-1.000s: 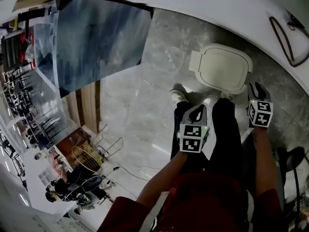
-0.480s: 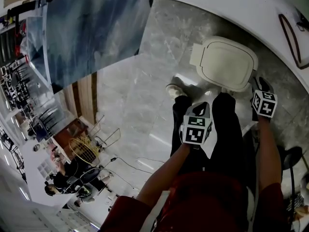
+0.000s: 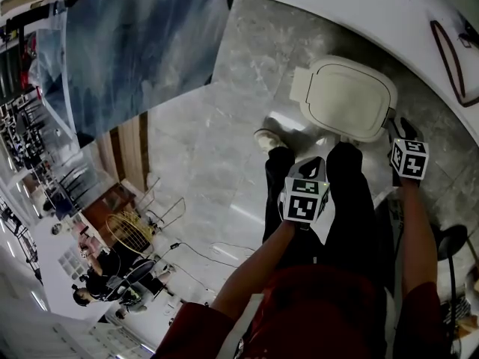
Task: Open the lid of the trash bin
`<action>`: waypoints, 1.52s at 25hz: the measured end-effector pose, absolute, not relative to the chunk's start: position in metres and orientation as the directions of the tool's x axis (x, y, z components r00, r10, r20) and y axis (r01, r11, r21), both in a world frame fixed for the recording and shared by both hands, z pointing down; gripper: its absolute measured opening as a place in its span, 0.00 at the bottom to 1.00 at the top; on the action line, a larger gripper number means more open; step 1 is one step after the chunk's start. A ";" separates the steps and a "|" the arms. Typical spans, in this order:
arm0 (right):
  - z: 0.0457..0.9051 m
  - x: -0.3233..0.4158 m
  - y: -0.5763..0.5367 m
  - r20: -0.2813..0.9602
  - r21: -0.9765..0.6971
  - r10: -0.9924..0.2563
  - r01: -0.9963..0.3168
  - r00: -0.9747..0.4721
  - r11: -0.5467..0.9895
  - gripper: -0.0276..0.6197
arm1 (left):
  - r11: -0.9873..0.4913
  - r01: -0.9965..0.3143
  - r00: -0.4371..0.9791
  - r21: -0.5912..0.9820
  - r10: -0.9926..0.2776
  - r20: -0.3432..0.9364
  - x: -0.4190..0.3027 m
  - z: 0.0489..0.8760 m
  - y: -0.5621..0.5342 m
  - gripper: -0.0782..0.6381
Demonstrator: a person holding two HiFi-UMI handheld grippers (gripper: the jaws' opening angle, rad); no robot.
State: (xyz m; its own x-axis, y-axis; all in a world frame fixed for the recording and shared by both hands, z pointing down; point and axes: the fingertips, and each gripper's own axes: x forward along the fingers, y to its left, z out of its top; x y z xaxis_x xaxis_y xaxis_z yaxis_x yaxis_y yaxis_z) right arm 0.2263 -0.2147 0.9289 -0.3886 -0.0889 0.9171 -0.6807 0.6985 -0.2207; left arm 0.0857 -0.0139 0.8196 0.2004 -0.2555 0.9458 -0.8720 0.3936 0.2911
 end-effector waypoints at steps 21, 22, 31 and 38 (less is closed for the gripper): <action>0.926 0.226 -0.217 0.931 -0.191 -0.095 -0.691 -0.354 0.697 0.34 | 0.393 -0.871 0.203 0.294 -0.256 0.945 0.076 0.815 -0.018 0.12; 0.924 0.225 -0.216 0.932 -0.190 -0.096 -0.695 -0.351 0.694 0.33 | 0.389 -0.875 0.199 0.290 -0.258 0.946 0.074 0.813 -0.018 0.12; 0.894 0.212 -0.196 0.929 -0.192 -0.102 -0.699 -0.355 0.689 0.33 | 0.357 -0.889 0.187 0.287 -0.291 0.938 0.054 0.789 -0.020 0.12; 0.849 0.205 -0.176 0.925 -0.178 -0.131 -0.711 -0.358 0.681 0.33 | 0.326 -0.893 0.201 0.311 -0.328 0.923 0.040 0.757 -0.016 0.12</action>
State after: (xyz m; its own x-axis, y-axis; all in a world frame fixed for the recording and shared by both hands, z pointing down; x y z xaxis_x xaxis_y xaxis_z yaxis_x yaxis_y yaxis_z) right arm 0.2052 -0.1761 0.8485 -0.3575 -0.1312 0.9247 -0.7106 0.6807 -0.1782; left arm 0.0405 -0.0162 0.7572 0.2012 -0.3281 0.9230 -0.8930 0.3258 0.3105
